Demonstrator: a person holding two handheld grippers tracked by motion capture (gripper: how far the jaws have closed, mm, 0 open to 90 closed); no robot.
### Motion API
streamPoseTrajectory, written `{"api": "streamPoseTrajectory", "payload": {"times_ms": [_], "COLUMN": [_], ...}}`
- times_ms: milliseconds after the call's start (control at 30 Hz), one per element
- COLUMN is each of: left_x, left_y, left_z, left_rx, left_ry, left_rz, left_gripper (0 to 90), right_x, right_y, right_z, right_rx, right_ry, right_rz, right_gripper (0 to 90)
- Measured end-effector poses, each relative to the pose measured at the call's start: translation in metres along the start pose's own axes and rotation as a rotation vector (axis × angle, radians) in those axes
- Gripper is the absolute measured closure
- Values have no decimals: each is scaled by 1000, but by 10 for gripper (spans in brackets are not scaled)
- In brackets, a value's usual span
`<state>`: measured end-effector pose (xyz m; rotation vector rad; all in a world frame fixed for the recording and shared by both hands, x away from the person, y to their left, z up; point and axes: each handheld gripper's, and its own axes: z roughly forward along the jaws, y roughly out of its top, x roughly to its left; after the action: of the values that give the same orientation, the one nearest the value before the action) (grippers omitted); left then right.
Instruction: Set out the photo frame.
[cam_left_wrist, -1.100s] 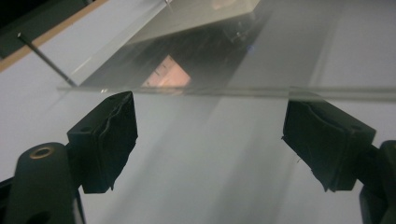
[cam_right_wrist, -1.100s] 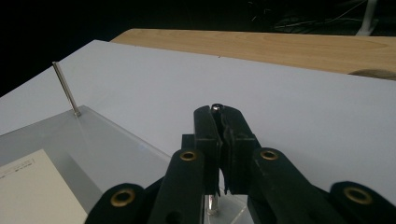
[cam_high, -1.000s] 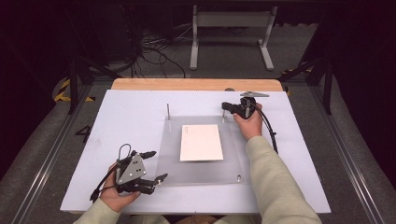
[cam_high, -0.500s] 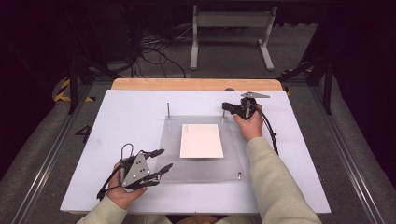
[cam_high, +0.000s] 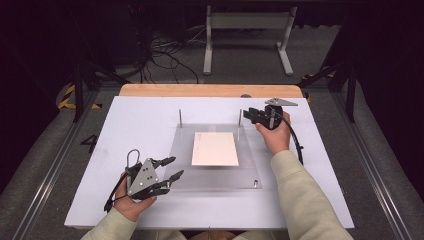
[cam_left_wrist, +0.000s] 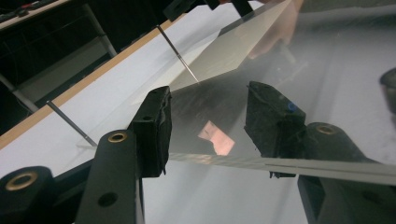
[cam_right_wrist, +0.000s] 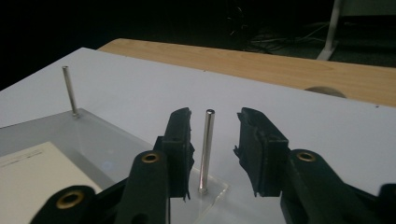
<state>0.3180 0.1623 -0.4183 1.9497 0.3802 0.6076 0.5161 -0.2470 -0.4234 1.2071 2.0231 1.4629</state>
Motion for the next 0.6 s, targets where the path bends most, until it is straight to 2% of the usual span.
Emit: {"api": "streamPoseTrajectory", "payload": {"times_ms": [67, 300, 400, 467, 500, 600], "left_x": [0, 3, 4, 5, 5, 6], "left_y": [1, 6, 7, 8, 8, 10], "left_z": [0, 0, 0, 0, 0, 0], "left_rx": [1, 11, 16, 15, 15, 21], "left_ry": [-2, 0, -1, -1, -1, -3], "left_rz": [-7, -22, -23, -25, -25, -32], "left_gripper": [499, 496, 495, 495, 495, 491], "right_x": [1, 21, 26, 28, 28, 31], "right_y": [1, 2, 0, -2, -2, -5], "right_z": [-5, -52, -71, -84, -84, -103], "right_rx": [-8, -74, -96, -118, -118, -141], "right_ry": [9, 22, 37, 59, 59, 98], "right_rz": [-5, -162, -182, -168, -168, -175], "right_gripper": [607, 597, 592, 579, 579, 557]}}
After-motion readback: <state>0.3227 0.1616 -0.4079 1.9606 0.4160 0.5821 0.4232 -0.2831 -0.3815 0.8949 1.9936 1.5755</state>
